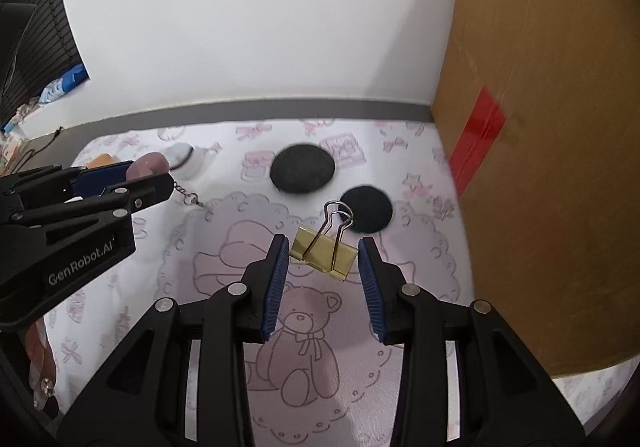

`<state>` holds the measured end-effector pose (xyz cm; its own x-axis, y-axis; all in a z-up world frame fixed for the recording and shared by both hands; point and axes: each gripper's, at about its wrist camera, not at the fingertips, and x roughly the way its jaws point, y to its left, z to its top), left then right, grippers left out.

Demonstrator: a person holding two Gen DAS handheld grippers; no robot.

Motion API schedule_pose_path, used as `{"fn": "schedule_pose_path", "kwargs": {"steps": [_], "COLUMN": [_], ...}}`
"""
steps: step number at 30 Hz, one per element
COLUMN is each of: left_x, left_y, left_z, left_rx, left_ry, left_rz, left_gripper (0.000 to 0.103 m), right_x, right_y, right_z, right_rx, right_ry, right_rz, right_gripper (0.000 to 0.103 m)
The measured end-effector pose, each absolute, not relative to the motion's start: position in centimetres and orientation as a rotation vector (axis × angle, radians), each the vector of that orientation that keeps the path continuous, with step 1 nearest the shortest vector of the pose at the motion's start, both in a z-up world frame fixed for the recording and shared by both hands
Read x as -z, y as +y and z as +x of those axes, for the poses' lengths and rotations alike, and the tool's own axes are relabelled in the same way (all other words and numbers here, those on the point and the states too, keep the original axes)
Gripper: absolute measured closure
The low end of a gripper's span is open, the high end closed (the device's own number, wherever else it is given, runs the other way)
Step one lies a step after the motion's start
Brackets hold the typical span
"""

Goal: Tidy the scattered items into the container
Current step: 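Grasp the pink heart keychain with the left tool while the right tool grasps the gold binder clip, then lift the heart keychain and binder clip and carry them toward the box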

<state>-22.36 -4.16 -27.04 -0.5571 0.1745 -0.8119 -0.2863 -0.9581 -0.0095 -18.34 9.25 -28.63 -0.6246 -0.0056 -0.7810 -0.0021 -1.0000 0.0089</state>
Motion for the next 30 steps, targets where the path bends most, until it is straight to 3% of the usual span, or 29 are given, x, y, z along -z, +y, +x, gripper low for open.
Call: {"fn": "schedule_pose_path", "kwargs": {"steps": [23,30], "left_x": [10.7,8.0], "left_y": [-6.3,-7.0], "left_z": [-15.5,-13.6], "left_rx": [-2.712,-2.737], "left_ry": [0.078,0.083], "left_rz": [-1.078,-0.973], "left_gripper": [0.069,0.069], "right_x": [12.0,8.4], "right_y": [8.7,8.0], "right_z": [-12.3,-10.2], "right_rx": [2.936,2.972], "right_ry": [0.15,0.182], "right_rz": [1.056,0.978], "right_gripper": [0.066,0.066]}}
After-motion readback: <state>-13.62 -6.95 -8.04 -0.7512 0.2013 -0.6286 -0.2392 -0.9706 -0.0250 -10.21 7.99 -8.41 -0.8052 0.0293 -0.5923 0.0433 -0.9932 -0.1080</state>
